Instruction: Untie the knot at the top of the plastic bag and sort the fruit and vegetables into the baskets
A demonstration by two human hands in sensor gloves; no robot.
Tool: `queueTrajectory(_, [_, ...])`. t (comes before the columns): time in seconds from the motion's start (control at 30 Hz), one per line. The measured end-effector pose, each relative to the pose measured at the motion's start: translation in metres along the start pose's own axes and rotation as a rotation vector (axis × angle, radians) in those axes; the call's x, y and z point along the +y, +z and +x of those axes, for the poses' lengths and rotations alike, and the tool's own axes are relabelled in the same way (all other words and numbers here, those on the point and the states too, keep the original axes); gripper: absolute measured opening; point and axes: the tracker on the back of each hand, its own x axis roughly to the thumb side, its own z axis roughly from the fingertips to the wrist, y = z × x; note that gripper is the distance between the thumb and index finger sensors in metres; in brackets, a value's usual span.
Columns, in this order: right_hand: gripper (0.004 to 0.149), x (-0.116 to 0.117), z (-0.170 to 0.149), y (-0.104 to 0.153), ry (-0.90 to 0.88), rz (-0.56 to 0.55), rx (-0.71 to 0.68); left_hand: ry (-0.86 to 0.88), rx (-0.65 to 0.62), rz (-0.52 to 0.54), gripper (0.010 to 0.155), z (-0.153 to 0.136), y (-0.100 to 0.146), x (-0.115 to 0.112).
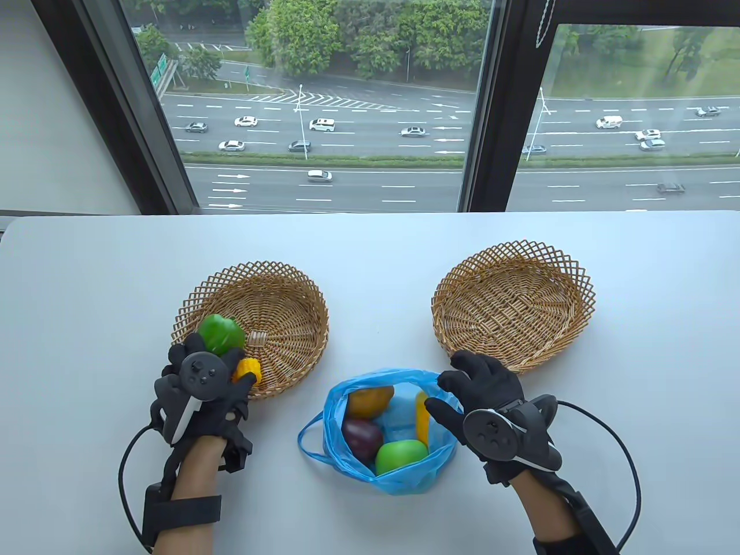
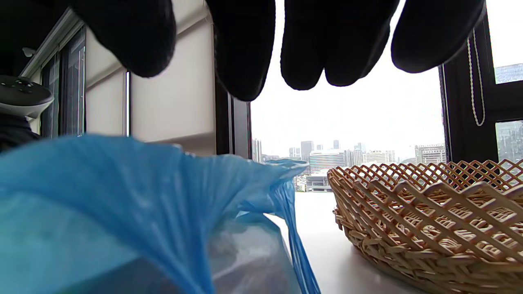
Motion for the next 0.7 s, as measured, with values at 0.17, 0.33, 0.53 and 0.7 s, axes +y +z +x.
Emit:
queueTrajectory(0.17, [0.056, 0.001, 0.002, 0.0, -0.009, -0.004, -0.006, -0.006, -0.022, 0.037, 0.062, 0.0, 0.001, 0.001])
queueTrajectory(0.33, [0.056, 0.0, 0.006, 0.0, -0.017, -0.02, -0.018, 0.017, -0.131, 0.147, 0.065, 0.011, 0.013, 0.012])
queueTrajectory(0.53, [0.053, 0.0, 0.017, 0.0, -0.002, -0.03, -0.05, 0.106, -0.321, 0.203, 0.072, 0.03, 0.037, 0.017])
queueTrajectory(0.7, [0.048, -0.001, 0.035, 0.0, -0.001, -0.021, -0.101, 0.093, -0.447, 0.178, 0.078, 0.049, 0.054, 0.013])
